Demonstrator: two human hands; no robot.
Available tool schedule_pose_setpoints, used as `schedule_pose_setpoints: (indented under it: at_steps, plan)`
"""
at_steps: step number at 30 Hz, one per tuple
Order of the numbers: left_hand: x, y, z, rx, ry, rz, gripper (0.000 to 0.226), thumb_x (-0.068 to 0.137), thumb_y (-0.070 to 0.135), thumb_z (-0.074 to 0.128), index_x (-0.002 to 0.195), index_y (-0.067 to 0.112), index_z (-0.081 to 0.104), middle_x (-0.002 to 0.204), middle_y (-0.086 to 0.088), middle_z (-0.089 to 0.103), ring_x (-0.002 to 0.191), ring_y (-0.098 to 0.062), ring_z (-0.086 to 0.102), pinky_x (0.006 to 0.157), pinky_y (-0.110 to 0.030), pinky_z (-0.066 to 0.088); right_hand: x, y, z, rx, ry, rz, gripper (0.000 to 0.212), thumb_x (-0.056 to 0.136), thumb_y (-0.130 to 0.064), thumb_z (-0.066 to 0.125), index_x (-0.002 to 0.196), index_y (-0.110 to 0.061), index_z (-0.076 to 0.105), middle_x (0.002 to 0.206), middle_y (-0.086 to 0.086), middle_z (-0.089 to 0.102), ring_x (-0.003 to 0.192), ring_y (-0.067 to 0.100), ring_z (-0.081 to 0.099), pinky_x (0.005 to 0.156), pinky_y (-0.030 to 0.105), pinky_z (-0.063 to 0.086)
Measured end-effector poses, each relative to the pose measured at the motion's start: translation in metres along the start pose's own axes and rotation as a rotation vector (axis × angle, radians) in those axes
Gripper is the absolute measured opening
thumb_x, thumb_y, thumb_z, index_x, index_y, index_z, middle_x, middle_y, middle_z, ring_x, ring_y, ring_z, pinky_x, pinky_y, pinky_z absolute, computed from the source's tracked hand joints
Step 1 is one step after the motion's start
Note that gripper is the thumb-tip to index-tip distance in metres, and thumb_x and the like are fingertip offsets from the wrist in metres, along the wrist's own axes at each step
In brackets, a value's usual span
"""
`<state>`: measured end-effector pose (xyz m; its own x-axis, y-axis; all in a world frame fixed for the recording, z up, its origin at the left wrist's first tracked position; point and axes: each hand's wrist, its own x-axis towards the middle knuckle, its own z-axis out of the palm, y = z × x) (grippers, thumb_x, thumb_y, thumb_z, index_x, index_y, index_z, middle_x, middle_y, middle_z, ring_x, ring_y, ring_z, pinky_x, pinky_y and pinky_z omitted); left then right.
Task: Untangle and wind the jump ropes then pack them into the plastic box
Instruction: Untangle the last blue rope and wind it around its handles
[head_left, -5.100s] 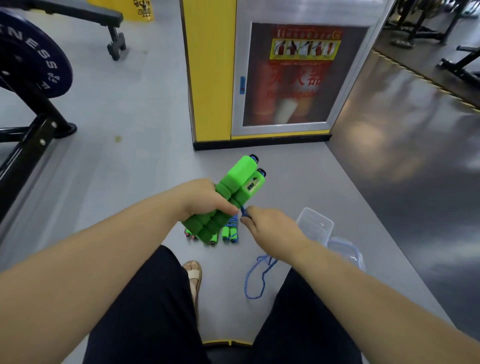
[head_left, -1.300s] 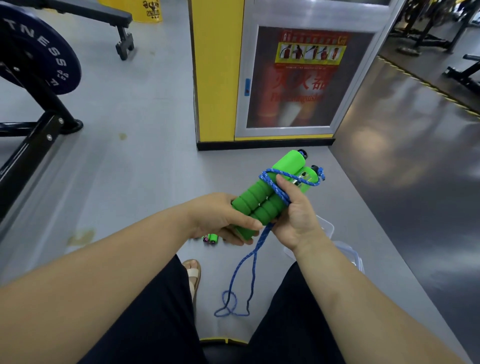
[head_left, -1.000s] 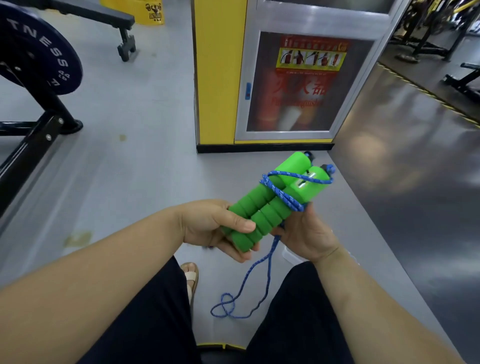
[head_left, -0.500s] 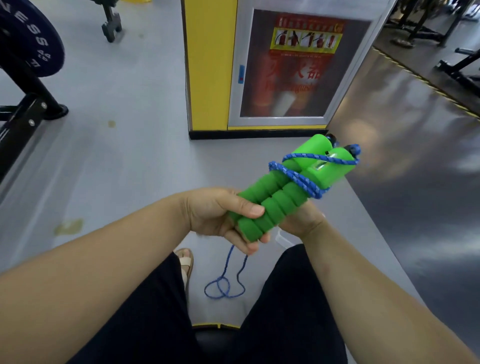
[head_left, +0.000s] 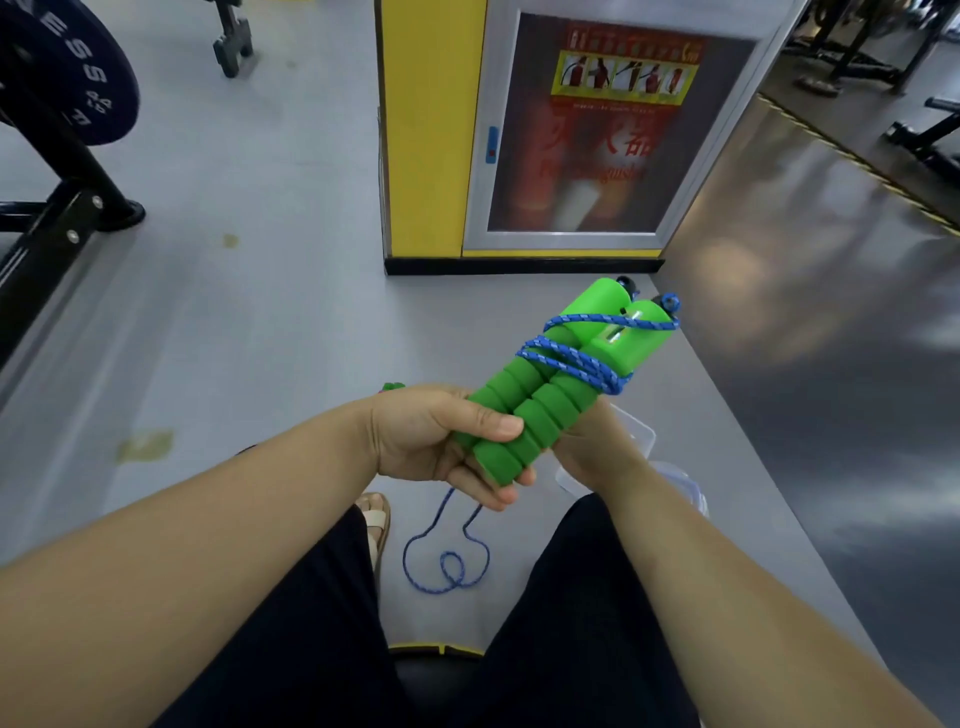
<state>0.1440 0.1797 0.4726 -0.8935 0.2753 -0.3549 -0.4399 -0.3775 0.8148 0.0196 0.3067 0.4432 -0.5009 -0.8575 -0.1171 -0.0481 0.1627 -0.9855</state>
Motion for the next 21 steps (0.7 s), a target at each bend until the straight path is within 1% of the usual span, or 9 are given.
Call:
schedule_pose_setpoints:
  at_steps: [2, 3, 4, 7, 11, 13, 15, 18, 21]
  plan:
    - [-0.002, -0.002, -0.001, 0.026, -0.012, -0.016, 0.053, 0.042, 0.037, 0.093, 0.082, 0.008, 0.075, 0.078, -0.014, 0.071, 0.064, -0.023, 0.070, 0.060, -0.031, 0.058, 0.000, 0.002, -0.014, -0.061, 0.167, 0.103, 0.026, 0.088, 0.002, 0.049, 0.065, -0.010, 0.046, 0.067, 0.007, 0.046, 0.050, -0.001, 0.052, 0.062, 0.016, 0.045]
    - [-0.003, -0.002, 0.000, 0.032, -0.012, -0.025, 0.052, 0.042, 0.037, 0.093, 0.082, 0.008, 0.075, 0.078, -0.014, 0.071, 0.064, -0.023, 0.070, 0.060, -0.030, 0.058, 0.000, 0.002, -0.020, -0.015, 0.264, 0.110, 0.036, 0.088, 0.012, 0.045, 0.068, -0.018, 0.044, 0.070, 0.000, 0.046, 0.054, -0.003, 0.053, 0.066, 0.015, 0.045]
    - [-0.004, -0.002, 0.001, 0.037, -0.004, -0.029, 0.052, 0.043, 0.036, 0.092, 0.082, 0.008, 0.075, 0.079, -0.014, 0.071, 0.064, -0.023, 0.070, 0.060, -0.030, 0.058, -0.001, 0.000, -0.023, 0.008, 0.281, 0.071, 0.041, 0.087, 0.017, 0.043, 0.073, -0.022, 0.046, 0.073, -0.003, 0.049, 0.061, -0.002, 0.053, 0.072, 0.022, 0.045]
    - [-0.003, 0.003, 0.003, 0.075, 0.096, -0.006, 0.038, 0.060, 0.018, 0.085, 0.091, 0.004, 0.068, 0.079, -0.013, 0.071, 0.066, -0.023, 0.069, 0.063, -0.031, 0.059, 0.002, 0.003, -0.025, -0.041, 0.175, 0.004, 0.023, 0.085, 0.001, 0.052, 0.072, -0.017, 0.054, 0.066, -0.002, 0.057, 0.066, 0.015, 0.050, 0.067, 0.034, 0.044]
    - [0.002, 0.005, -0.003, 0.157, 0.404, -0.013, 0.025, 0.077, 0.011, 0.071, 0.099, 0.001, 0.064, 0.086, -0.015, 0.070, 0.071, -0.026, 0.069, 0.073, -0.035, 0.060, -0.003, 0.009, -0.025, -0.363, 0.178, 0.029, 0.036, 0.092, -0.014, 0.050, 0.057, -0.021, 0.047, 0.052, -0.007, 0.045, 0.049, 0.007, 0.035, 0.055, 0.021, 0.032]
    - [0.005, 0.004, -0.007, 0.216, 0.550, -0.031, 0.020, 0.080, 0.010, 0.070, 0.099, 0.002, 0.065, 0.085, -0.016, 0.070, 0.068, -0.025, 0.069, 0.070, -0.034, 0.060, -0.010, 0.009, -0.016, -0.466, 0.111, 0.021, 0.029, 0.096, -0.018, 0.046, 0.068, -0.022, 0.053, 0.052, -0.007, 0.039, 0.046, 0.004, 0.033, 0.050, 0.016, 0.029]
    - [0.007, 0.006, -0.013, 0.310, 0.696, -0.032, 0.016, 0.080, 0.012, 0.072, 0.092, 0.005, 0.066, 0.081, -0.014, 0.069, 0.066, -0.026, 0.068, 0.068, -0.034, 0.059, -0.012, 0.011, -0.007, -0.529, 0.068, 0.020, 0.020, 0.099, -0.021, 0.042, 0.093, -0.021, 0.061, 0.057, -0.006, 0.039, 0.051, 0.006, 0.036, 0.050, 0.016, 0.030]
    - [0.011, 0.015, -0.023, 0.848, 0.889, -0.075, 0.019, 0.077, 0.024, 0.074, 0.074, 0.010, 0.060, 0.069, -0.008, 0.063, 0.067, -0.029, 0.065, 0.058, -0.032, 0.055, -0.014, 0.008, 0.001, -0.739, 0.063, -0.004, 0.027, 0.098, -0.027, 0.043, 0.099, -0.010, 0.063, 0.068, 0.002, 0.052, 0.065, 0.017, 0.047, 0.060, 0.025, 0.033]
    - [0.015, 0.023, -0.023, 1.414, 0.969, -0.164, 0.022, 0.080, 0.031, 0.063, 0.070, 0.015, 0.052, 0.065, -0.001, 0.052, 0.069, -0.026, 0.055, 0.052, -0.026, 0.036, -0.016, -0.008, 0.001, -0.924, 0.038, -0.045, 0.026, 0.095, -0.034, 0.048, 0.101, -0.012, 0.062, 0.078, 0.003, 0.059, 0.075, 0.021, 0.052, 0.065, 0.032, 0.037]
